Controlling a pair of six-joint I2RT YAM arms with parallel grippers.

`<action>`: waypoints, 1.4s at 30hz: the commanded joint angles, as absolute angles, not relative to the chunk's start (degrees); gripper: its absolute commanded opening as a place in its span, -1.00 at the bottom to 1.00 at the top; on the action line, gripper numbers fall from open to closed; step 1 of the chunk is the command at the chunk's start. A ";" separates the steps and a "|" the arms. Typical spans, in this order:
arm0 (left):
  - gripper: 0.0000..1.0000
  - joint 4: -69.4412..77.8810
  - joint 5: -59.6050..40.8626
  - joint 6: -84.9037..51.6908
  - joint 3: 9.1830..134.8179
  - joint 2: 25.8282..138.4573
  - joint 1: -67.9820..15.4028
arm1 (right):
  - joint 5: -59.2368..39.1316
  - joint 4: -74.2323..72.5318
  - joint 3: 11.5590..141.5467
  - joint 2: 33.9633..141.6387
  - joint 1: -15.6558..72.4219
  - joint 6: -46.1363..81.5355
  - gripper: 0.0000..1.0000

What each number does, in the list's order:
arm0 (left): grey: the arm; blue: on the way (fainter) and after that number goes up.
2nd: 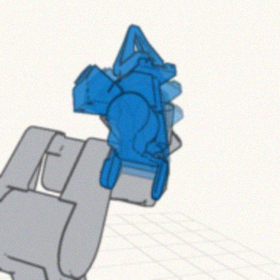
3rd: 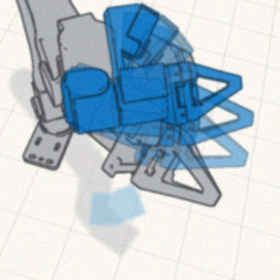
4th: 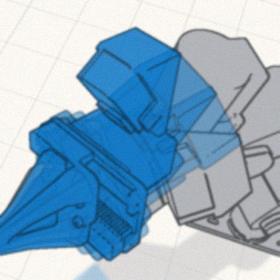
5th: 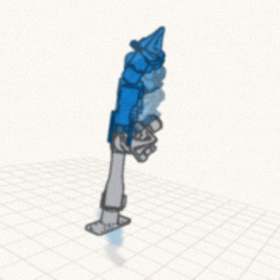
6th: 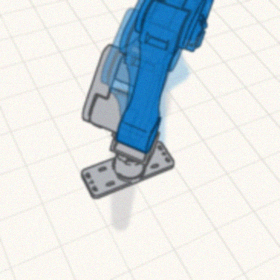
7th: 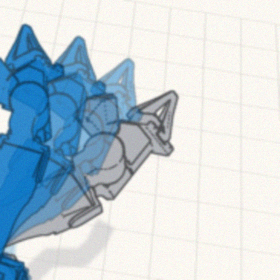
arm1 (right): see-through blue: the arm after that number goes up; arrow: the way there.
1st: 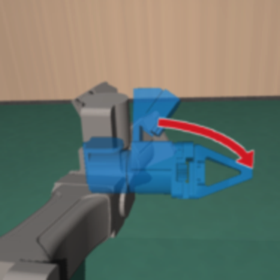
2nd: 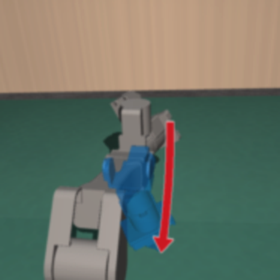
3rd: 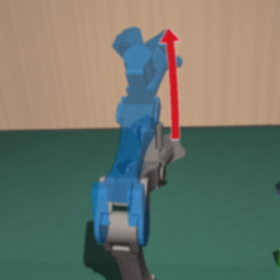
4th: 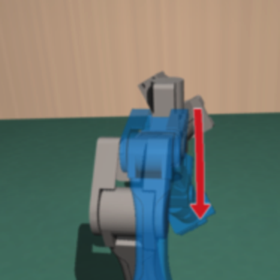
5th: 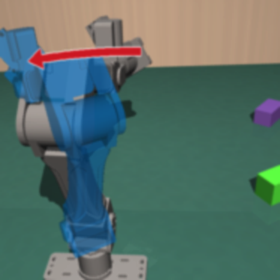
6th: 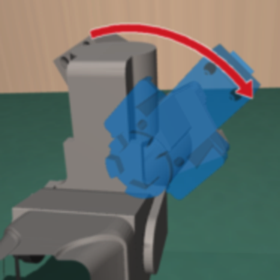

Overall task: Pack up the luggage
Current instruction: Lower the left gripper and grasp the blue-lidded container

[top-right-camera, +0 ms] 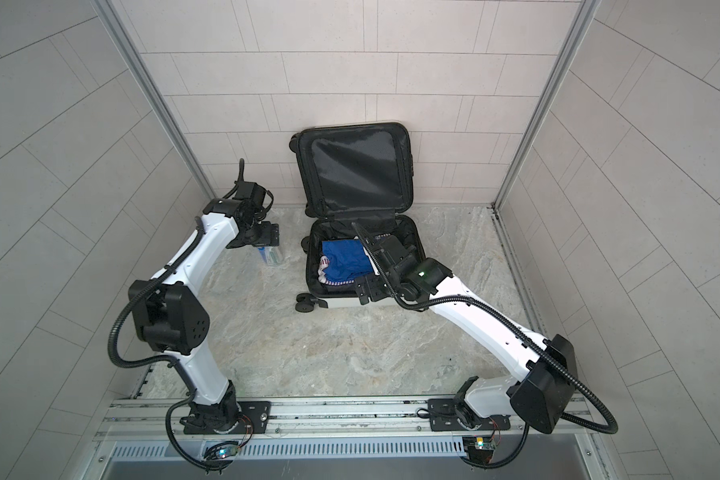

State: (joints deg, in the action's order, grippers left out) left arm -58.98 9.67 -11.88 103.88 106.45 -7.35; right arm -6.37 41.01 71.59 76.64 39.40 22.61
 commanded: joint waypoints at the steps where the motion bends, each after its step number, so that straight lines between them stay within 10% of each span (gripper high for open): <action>1: 1.00 -64.80 12.74 -7.53 108.96 108.35 -7.03 | -6.18 40.56 71.18 75.23 39.81 23.46 0.99; 42: 1.00 -70.92 4.63 -3.91 127.43 129.72 -3.69 | -5.43 39.15 68.14 73.22 39.83 26.73 0.99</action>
State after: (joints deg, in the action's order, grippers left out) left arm -68.55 4.29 -4.03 126.06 127.94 -4.19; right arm -6.33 39.75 68.79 74.87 39.48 25.82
